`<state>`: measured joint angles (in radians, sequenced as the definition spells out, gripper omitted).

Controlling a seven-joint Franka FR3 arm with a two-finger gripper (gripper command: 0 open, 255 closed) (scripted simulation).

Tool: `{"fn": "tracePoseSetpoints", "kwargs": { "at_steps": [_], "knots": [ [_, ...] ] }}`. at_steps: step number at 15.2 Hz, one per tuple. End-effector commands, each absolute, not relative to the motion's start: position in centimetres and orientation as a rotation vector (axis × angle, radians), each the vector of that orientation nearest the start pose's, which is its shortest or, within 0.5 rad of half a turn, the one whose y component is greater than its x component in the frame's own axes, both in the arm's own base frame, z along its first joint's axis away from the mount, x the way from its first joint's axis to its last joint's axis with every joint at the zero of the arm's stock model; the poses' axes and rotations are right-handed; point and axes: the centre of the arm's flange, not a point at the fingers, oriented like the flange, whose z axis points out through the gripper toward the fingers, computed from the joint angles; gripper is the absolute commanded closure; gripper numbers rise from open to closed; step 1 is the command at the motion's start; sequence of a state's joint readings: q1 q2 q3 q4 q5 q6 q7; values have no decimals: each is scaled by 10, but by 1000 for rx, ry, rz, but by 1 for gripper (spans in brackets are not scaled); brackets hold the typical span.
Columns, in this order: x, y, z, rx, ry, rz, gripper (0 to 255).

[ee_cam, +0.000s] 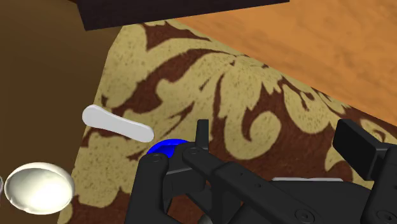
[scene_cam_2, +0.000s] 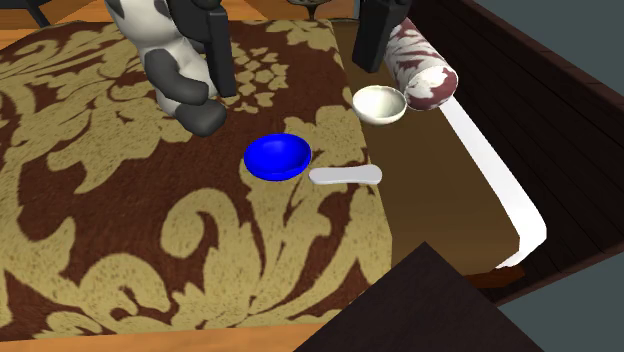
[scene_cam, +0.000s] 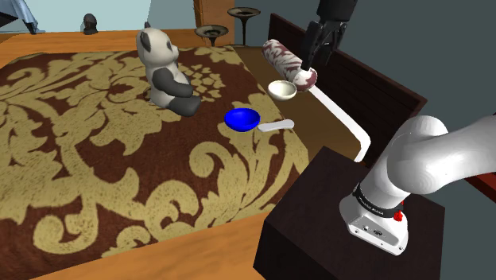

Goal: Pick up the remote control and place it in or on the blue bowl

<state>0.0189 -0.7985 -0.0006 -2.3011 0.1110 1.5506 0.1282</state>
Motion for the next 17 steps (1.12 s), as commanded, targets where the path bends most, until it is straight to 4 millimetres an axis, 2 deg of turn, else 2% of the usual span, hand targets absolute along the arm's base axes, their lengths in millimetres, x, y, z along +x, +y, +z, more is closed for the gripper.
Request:
{"fn": "tracePoseSetpoints", "kwargs": {
  "at_steps": [1,9,17],
  "knots": [
    [301,18,619,-3022,159,-60,0],
    [318,-41,535,-3047,-132,-50,0],
    [347,-97,452,-3044,-426,-40,0]
  ]
}}
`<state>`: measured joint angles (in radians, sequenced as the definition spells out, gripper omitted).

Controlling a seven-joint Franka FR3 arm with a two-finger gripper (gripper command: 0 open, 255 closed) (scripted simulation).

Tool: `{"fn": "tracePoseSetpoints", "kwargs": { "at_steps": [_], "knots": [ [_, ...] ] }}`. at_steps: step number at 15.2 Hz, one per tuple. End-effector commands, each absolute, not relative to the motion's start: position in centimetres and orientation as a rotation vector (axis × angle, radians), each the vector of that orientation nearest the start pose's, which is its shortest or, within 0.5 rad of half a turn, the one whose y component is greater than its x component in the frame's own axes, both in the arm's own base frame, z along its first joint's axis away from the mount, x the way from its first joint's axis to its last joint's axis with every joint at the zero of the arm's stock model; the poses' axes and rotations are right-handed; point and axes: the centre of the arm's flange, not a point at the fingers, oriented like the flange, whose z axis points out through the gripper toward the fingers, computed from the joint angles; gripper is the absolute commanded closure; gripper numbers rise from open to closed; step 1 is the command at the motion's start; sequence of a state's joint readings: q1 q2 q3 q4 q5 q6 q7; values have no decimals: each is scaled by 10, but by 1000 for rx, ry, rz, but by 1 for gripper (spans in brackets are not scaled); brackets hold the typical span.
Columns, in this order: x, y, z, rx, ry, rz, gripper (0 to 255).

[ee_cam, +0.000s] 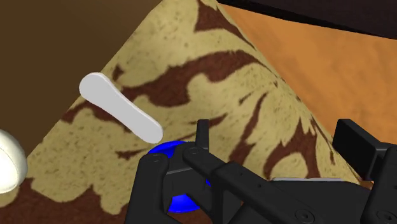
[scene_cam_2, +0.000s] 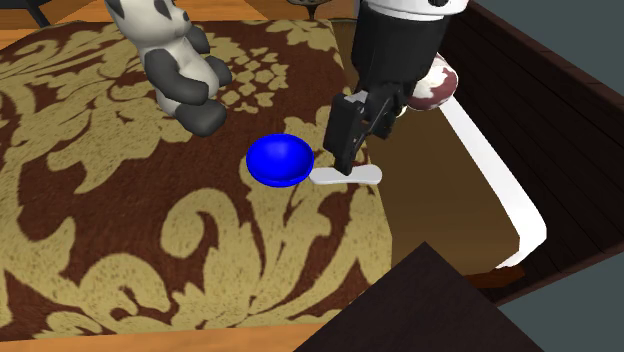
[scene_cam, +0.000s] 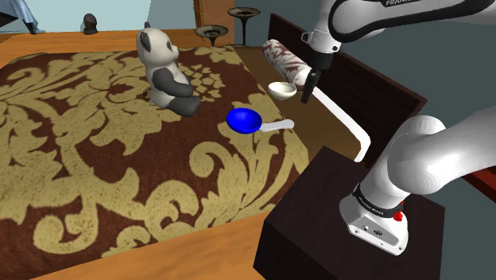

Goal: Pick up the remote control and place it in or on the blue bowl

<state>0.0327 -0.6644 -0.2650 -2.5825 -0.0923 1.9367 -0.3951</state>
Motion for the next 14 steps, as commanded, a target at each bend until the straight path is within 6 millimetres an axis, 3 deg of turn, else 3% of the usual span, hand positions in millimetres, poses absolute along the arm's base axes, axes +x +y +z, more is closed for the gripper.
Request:
{"fn": "tracePoseSetpoints", "kwargs": {
  "at_steps": [1,14],
  "knots": [
    [351,-104,442,-3042,-463,-39,0],
    [421,-184,311,-2972,-941,-21,0]
  ]
}}
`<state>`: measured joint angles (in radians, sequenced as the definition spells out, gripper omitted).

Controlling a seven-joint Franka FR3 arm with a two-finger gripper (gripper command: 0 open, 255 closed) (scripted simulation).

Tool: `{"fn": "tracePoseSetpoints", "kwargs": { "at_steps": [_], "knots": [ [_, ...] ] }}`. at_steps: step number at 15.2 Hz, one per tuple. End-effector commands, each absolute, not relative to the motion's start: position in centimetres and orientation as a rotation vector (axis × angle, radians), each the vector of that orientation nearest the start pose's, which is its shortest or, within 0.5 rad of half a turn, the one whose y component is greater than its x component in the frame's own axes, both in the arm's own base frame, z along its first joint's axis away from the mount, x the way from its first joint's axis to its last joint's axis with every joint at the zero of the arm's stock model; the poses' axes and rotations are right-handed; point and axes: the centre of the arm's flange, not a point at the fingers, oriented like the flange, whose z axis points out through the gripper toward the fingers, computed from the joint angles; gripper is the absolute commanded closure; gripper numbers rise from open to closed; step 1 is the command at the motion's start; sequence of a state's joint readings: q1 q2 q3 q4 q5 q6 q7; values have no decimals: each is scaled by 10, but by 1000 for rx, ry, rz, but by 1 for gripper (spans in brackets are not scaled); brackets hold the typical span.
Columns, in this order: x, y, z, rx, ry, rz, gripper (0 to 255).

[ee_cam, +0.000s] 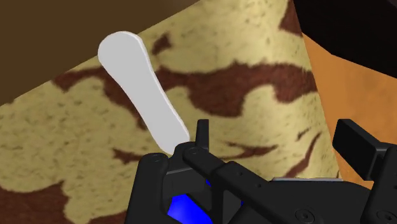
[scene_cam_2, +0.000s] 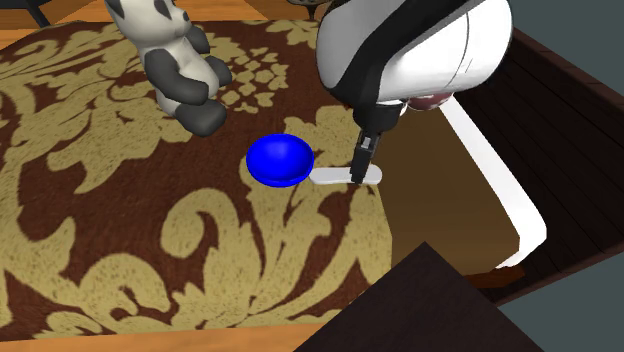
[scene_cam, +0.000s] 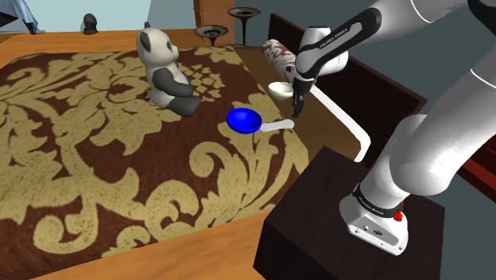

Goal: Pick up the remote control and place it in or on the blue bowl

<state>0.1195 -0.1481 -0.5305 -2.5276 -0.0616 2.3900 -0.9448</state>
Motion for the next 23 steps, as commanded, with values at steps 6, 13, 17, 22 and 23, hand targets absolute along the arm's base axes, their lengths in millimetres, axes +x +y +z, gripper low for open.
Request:
{"fn": "tracePoseSetpoints", "kwargs": {
  "at_steps": [6,13,17,22,23],
  "knots": [
    [461,-215,252,-2915,-1158,-12,0],
    [514,-245,184,-2827,-1407,-2,0],
    [528,-251,156,-2801,-1471,0,0],
    [528,-252,129,-2801,-1471,0,0],
    [528,-252,126,-2801,-1471,0,0]
  ]
}}
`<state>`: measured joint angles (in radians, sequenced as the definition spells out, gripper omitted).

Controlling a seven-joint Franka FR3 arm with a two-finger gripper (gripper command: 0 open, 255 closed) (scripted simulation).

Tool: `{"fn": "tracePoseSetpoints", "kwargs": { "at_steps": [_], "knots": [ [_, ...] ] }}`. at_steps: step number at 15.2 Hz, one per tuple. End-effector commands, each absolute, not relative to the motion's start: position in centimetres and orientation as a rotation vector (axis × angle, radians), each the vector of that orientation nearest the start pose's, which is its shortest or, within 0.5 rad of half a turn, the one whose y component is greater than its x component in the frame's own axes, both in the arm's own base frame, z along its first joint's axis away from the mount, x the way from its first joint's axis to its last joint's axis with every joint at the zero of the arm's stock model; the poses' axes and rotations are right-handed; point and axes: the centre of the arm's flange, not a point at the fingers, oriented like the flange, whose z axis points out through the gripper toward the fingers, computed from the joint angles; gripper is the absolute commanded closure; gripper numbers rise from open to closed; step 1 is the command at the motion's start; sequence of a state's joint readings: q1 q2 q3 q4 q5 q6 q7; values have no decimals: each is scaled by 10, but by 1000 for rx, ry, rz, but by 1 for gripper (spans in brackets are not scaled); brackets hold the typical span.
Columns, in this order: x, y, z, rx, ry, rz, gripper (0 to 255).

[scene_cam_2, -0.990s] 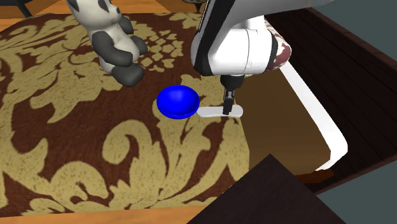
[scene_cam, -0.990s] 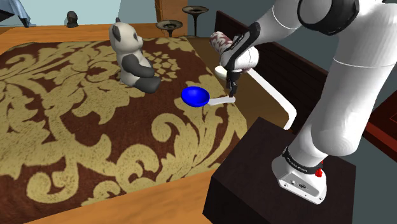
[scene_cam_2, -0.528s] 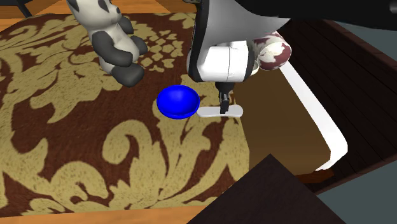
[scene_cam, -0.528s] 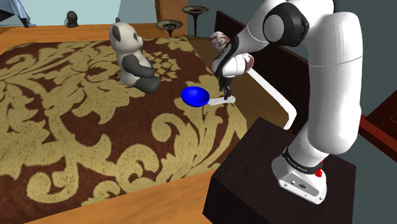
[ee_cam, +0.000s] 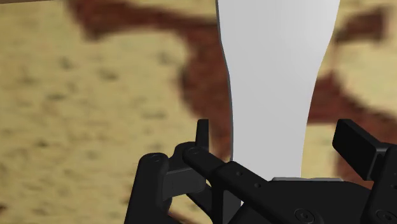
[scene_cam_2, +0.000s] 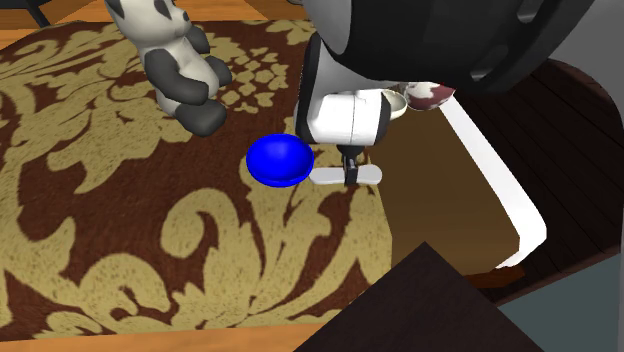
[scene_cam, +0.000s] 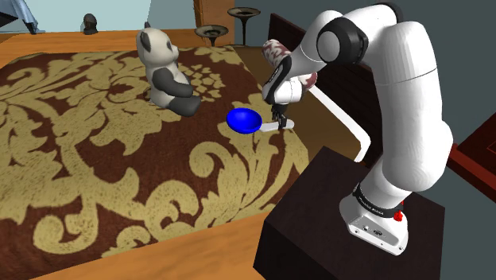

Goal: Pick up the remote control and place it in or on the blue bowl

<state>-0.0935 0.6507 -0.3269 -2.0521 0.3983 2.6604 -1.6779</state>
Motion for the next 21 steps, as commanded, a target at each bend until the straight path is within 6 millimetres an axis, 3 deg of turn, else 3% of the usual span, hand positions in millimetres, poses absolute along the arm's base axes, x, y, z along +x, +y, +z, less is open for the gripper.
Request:
{"fn": "tracePoseSetpoints", "kwargs": {
  "at_steps": [1,7,8,17,21],
  "knots": [
    [528,-252,126,-2801,-1471,0,0],
    [528,-252,126,-2801,-1471,0,0],
    [528,-252,126,-2801,-1471,0,255],
    [528,-252,126,-2801,-1471,0,255],
    [528,-252,147,-2801,-1471,0,255]
  ]
}}
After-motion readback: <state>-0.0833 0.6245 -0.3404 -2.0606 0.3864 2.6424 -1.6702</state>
